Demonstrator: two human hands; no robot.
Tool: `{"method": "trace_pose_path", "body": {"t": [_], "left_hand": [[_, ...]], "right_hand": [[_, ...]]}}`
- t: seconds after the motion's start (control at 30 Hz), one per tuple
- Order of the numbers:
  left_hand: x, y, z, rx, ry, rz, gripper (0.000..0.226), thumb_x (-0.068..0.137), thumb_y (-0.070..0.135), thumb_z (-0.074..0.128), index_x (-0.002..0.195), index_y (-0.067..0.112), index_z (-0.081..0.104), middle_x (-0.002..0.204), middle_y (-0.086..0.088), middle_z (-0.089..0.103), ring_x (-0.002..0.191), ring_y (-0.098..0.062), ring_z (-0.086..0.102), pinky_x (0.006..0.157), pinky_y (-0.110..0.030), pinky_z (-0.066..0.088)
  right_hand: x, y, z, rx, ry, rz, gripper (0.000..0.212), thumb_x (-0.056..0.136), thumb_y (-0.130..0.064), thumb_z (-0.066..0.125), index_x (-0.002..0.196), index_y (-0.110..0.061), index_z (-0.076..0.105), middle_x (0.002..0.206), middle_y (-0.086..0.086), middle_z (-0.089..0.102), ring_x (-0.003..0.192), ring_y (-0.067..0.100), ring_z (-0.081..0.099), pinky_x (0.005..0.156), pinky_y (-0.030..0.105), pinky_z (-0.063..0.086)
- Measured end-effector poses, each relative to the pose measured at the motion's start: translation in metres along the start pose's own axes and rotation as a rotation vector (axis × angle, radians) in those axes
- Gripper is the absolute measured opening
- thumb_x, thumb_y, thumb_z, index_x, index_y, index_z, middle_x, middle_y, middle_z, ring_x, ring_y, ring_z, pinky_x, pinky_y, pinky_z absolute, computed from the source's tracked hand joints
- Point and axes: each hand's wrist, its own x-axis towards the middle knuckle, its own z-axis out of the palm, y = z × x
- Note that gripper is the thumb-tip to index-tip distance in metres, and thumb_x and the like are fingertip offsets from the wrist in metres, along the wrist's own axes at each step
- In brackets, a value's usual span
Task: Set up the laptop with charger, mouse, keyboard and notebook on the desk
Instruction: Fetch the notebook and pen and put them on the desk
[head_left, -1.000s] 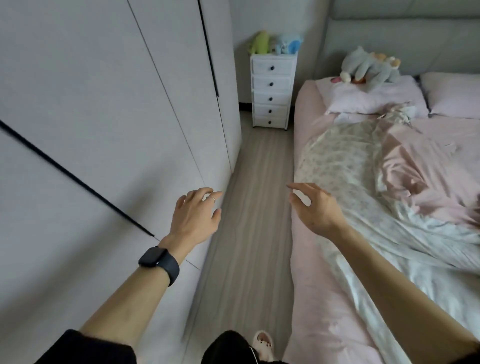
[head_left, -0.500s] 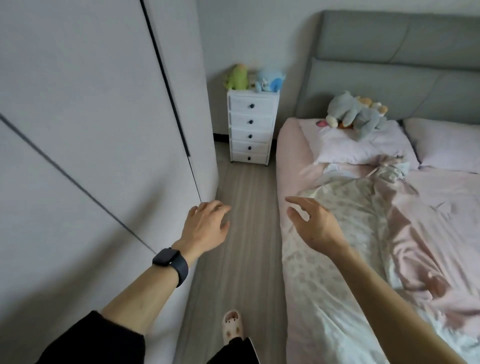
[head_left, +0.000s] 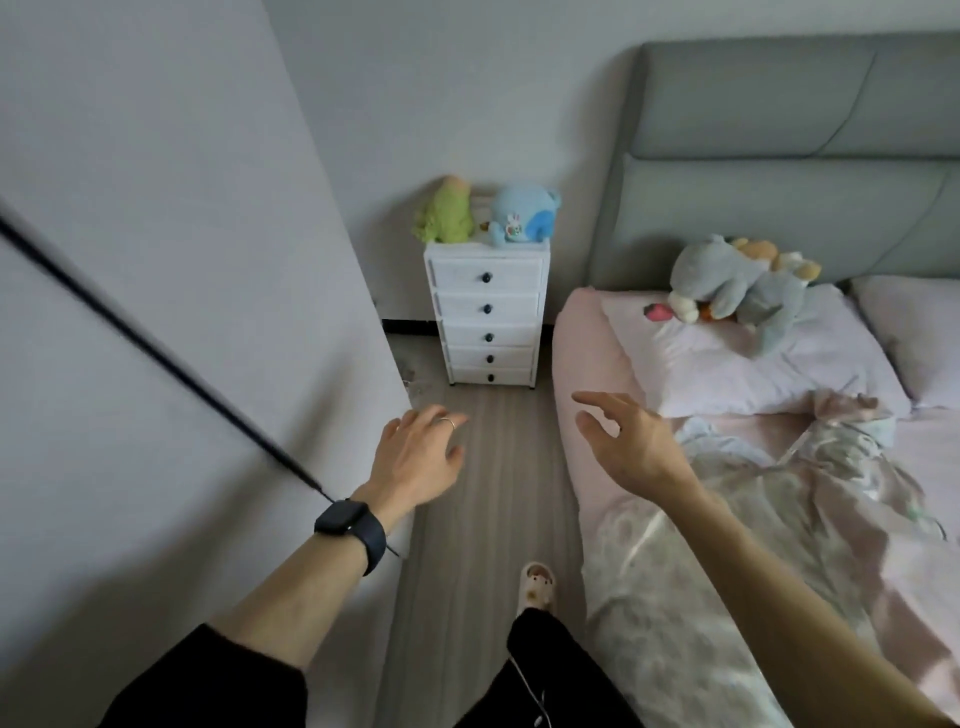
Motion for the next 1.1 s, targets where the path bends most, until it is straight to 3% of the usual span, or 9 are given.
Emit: {"method": "trace_pose_path", "body": {"t": [0.17, 0.3, 0.67, 0.87, 1.0, 1.1], "left_hand": [[0.112, -0.015, -0.017, -0.019, -0.014, -0.069, 0.046, 0.095, 0.037, 0.049, 0.140, 0.029, 0.050, 0.140, 0.003, 0.051, 0.126, -0.023, 0.049, 0.102, -0.041, 0.042], [0.161, -0.023, -0.015, -0.067, -0.068, -0.115, 0.047, 0.095, 0.037, 0.051, 0.140, 0.028, 0.050, 0.141, 0.001, 0.051, 0.127, -0.024, 0.049, 0.104, -0.043, 0.043], [0.379, -0.081, 0.019, -0.146, -0.278, -0.101, 0.048, 0.096, 0.037, 0.047, 0.143, 0.027, 0.047, 0.142, 0.000, 0.049, 0.131, -0.022, 0.045, 0.109, -0.042, 0.036], [0.477, -0.113, 0.048, -0.166, -0.395, -0.111, 0.046, 0.096, 0.036, 0.048, 0.141, 0.028, 0.048, 0.142, 0.001, 0.049, 0.130, -0.021, 0.046, 0.110, -0.041, 0.035], [0.526, -0.123, 0.063, -0.194, -0.471, -0.119, 0.047, 0.097, 0.033, 0.048, 0.143, 0.026, 0.047, 0.143, -0.001, 0.048, 0.132, -0.022, 0.045, 0.108, -0.040, 0.039], [0.566, -0.130, 0.075, -0.288, -0.504, -0.198, 0.047, 0.098, 0.033, 0.048, 0.144, 0.022, 0.047, 0.145, -0.004, 0.046, 0.134, -0.023, 0.044, 0.109, -0.039, 0.039]], "right_hand": [[0.133, 0.000, -0.012, -0.020, -0.078, -0.010, 0.035, 0.100, -0.039, 0.052, 0.134, -0.033, 0.060, 0.137, -0.003, 0.059, 0.121, 0.019, 0.057, 0.101, 0.027, 0.041], [0.193, -0.001, -0.003, -0.014, -0.199, 0.004, 0.037, 0.101, -0.038, 0.050, 0.137, -0.030, 0.058, 0.138, -0.001, 0.059, 0.124, 0.019, 0.055, 0.099, 0.023, 0.036], [0.396, 0.017, 0.048, -0.115, -0.300, 0.141, 0.041, 0.099, -0.039, 0.051, 0.137, -0.026, 0.057, 0.136, -0.001, 0.061, 0.124, 0.017, 0.056, 0.105, 0.030, 0.041], [0.510, 0.025, 0.071, -0.137, -0.318, 0.249, 0.044, 0.097, -0.044, 0.046, 0.134, -0.024, 0.059, 0.134, 0.003, 0.064, 0.122, 0.025, 0.059, 0.105, 0.037, 0.045], [0.566, 0.035, 0.091, -0.189, -0.381, 0.293, 0.049, 0.097, -0.042, 0.048, 0.141, -0.020, 0.052, 0.140, 0.007, 0.058, 0.128, 0.028, 0.052, 0.108, 0.041, 0.042], [0.608, 0.043, 0.106, -0.275, -0.398, 0.278, 0.058, 0.095, -0.042, 0.050, 0.148, -0.019, 0.041, 0.153, 0.007, 0.042, 0.137, 0.028, 0.040, 0.111, 0.046, 0.038]]}}
